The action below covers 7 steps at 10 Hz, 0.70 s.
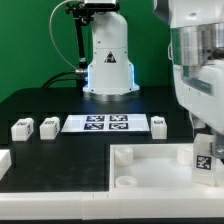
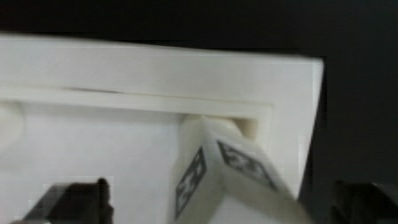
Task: Assemble one leg
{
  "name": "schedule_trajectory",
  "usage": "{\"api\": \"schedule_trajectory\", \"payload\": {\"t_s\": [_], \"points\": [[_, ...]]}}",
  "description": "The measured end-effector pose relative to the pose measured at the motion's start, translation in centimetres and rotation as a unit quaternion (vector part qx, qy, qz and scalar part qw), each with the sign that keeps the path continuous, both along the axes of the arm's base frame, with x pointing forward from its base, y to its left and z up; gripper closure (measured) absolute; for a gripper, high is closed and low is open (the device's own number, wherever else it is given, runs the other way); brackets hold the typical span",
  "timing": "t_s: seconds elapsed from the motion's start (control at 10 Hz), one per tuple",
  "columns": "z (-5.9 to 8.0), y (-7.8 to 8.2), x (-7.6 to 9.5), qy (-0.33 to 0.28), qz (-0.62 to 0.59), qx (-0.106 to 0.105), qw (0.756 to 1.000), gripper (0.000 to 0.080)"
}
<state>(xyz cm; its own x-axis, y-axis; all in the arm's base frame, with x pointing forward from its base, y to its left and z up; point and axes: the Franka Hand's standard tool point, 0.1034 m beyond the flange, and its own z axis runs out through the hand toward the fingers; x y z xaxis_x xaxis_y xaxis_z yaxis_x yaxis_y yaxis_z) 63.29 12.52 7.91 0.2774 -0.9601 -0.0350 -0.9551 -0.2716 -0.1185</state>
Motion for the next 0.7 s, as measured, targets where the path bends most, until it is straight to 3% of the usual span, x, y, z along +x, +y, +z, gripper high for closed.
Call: {"api": "schedule_trajectory", "payload": {"t_s": [0.3, 0.4, 0.5, 0.6, 0.7], "points": [[-0.11, -0.15, -0.02, -0.009, 0.155, -0.018, 0.988, 0.0151], [-0.37, -0.41, 0.10, -0.009, 0.281, -0.046, 0.958, 0.0150], [-0.72, -0.59, 0.18, -0.011, 0.353, -0.056, 0.934, 0.0150], [-0.75, -0.51, 0.15, -0.011, 0.335, -0.052, 0.941, 0.0150], [-0.76, -0.52, 0.15, -0.010, 0.336, -0.052, 0.940, 0.0269]]}}
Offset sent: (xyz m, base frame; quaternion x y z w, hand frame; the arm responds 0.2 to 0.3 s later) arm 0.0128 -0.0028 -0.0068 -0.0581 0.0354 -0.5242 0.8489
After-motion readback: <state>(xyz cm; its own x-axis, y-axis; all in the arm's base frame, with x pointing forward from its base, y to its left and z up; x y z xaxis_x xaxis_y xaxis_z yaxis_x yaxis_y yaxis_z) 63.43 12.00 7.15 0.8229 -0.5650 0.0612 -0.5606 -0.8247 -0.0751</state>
